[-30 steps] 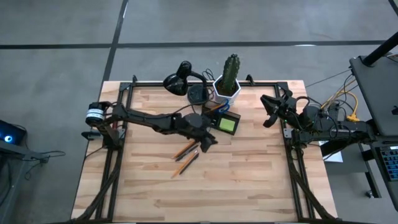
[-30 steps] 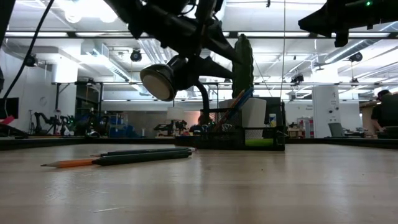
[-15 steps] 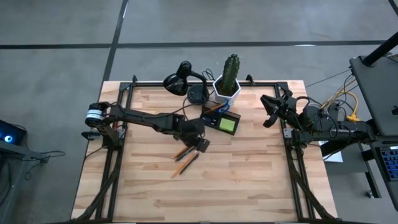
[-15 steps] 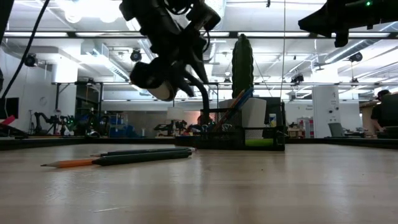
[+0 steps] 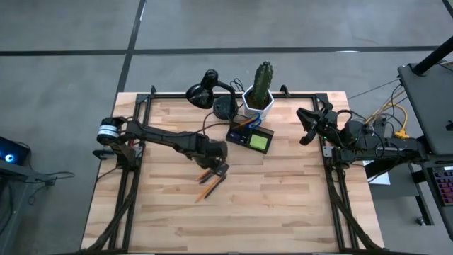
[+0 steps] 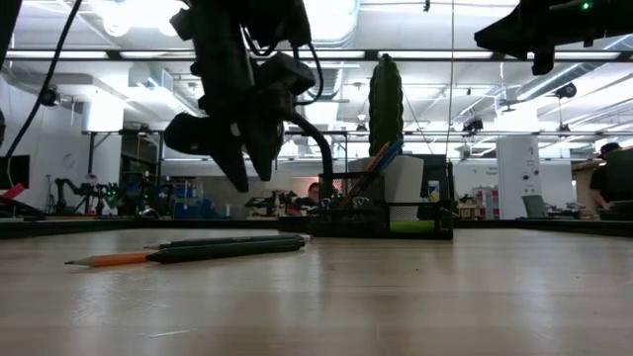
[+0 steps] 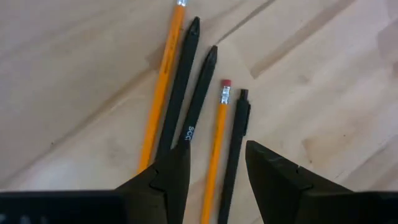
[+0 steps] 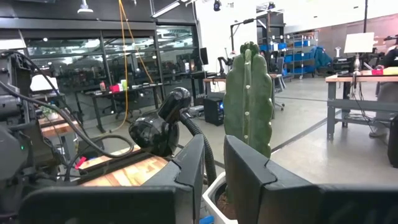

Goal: Pick and place office supplies into organizer
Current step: Put the top orange pencil into the black desk organizer

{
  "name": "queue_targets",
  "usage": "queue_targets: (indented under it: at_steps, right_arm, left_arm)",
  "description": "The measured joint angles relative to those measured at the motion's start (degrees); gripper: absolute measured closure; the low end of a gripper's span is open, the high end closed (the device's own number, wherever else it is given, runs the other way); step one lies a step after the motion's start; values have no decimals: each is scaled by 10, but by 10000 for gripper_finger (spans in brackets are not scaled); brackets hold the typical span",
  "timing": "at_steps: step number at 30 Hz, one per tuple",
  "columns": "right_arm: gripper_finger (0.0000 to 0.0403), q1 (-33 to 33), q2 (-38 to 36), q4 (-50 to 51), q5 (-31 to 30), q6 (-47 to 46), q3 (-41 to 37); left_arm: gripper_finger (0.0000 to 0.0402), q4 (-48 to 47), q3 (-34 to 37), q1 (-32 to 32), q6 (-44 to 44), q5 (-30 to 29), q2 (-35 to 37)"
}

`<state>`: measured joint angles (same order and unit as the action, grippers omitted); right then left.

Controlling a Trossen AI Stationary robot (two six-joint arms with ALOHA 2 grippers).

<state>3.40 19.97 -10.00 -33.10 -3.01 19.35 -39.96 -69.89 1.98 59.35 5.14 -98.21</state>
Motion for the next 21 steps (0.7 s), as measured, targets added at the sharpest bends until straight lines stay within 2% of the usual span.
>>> queue_targets:
  at_steps: [7, 21]
  right_arm:
    - [350, 0, 0, 0, 0, 0, 0]
    - [350, 0, 0, 4, 0, 0, 0]
  left_arm:
    - [263, 4, 29, 0, -15, -43, 0]
    - [263, 4, 47, -1, -28, -57, -34]
